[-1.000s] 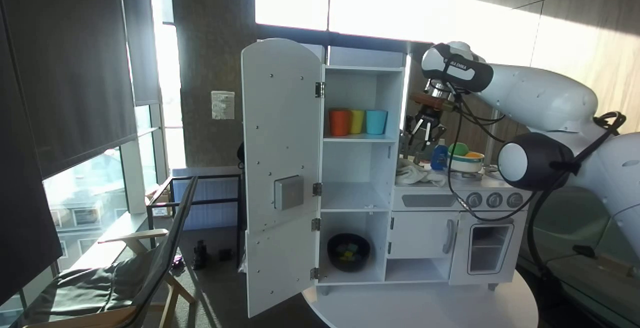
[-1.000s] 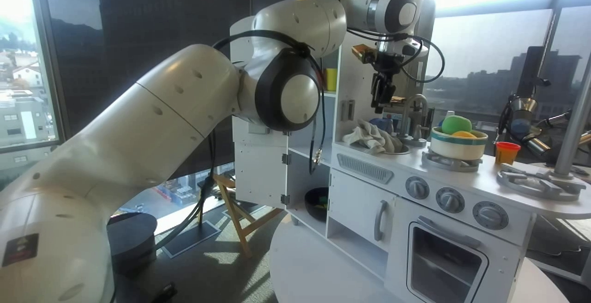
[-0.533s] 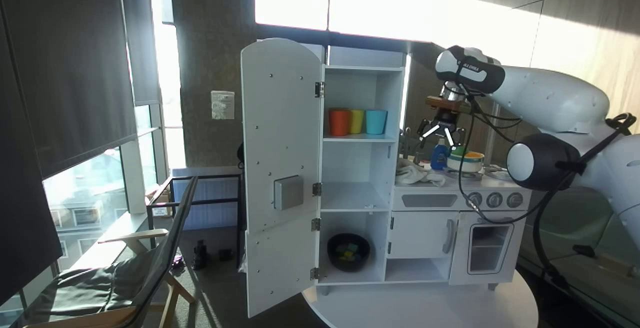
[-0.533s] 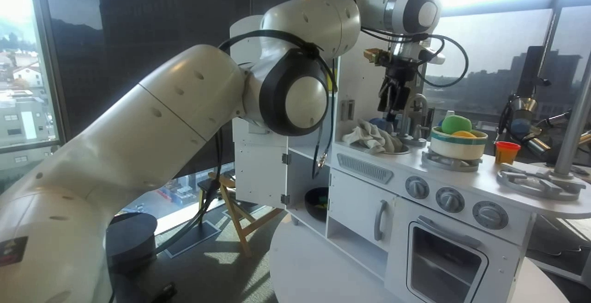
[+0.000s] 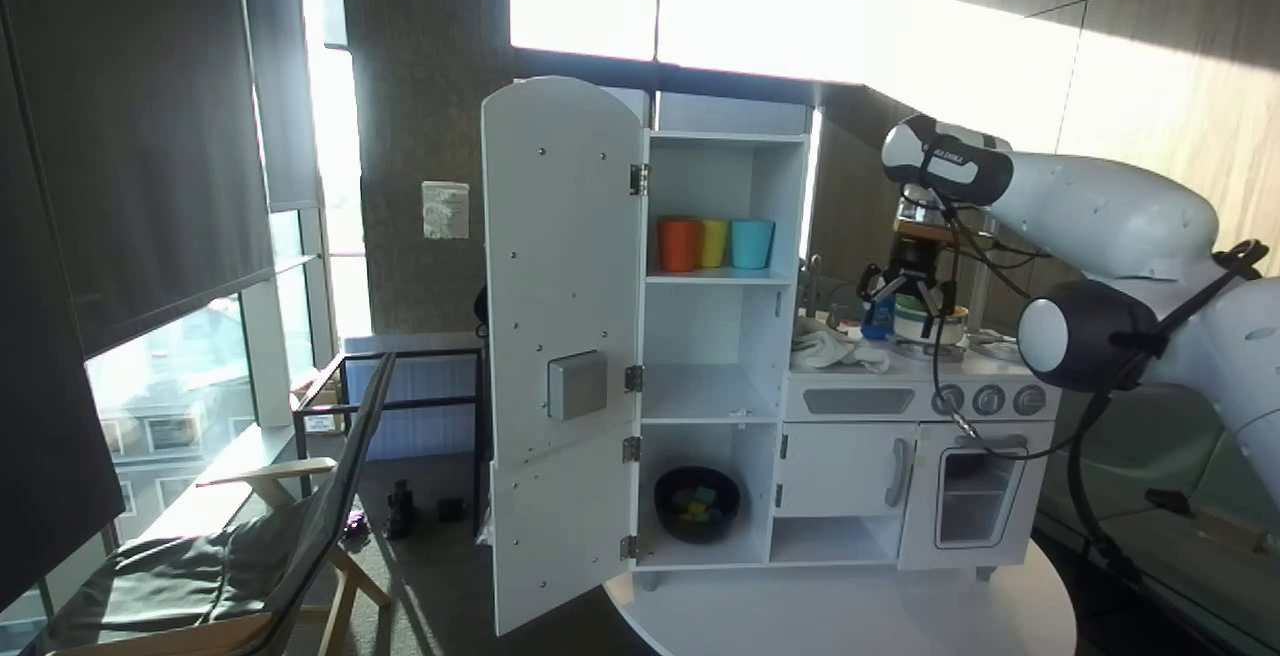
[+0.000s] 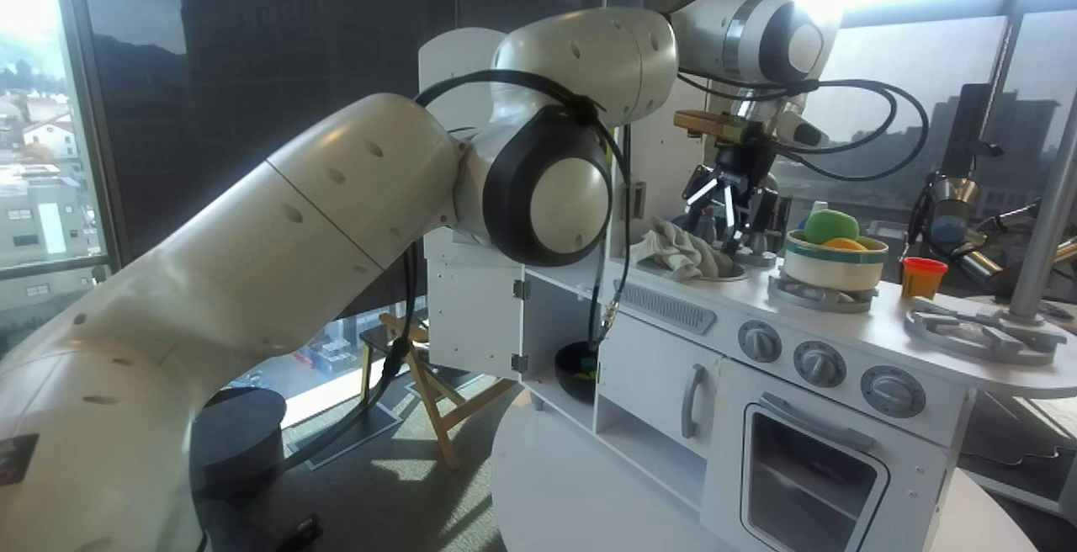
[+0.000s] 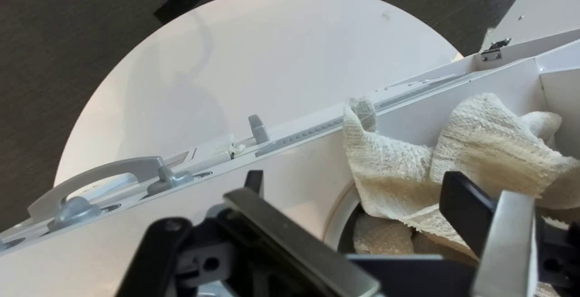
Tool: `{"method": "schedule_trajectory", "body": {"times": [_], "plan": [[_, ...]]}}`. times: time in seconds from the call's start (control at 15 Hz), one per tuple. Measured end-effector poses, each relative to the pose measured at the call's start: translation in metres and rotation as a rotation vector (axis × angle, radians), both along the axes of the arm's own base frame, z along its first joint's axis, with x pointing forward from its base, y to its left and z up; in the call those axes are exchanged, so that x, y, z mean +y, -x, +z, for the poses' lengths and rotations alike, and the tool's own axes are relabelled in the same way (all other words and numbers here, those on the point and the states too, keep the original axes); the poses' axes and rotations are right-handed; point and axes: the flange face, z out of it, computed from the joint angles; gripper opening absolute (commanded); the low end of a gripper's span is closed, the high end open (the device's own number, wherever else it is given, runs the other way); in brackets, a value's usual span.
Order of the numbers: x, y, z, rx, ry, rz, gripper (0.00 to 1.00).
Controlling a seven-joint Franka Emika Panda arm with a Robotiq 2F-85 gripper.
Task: Pick up the white cloth and put it into the sink and wipe it
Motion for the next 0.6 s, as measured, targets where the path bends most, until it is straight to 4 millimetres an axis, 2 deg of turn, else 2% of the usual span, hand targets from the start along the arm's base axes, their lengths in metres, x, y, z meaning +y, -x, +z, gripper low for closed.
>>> {"method": "schedule_trajectory", "body": {"times": [0.2, 0.6], "plan": [[0.008, -0.005, -0.001, -0.037, -0.015, 0.153, 1.0], [0.036, -0.021, -0.005, -0.105, -0.042, 0.394, 1.0]]}}
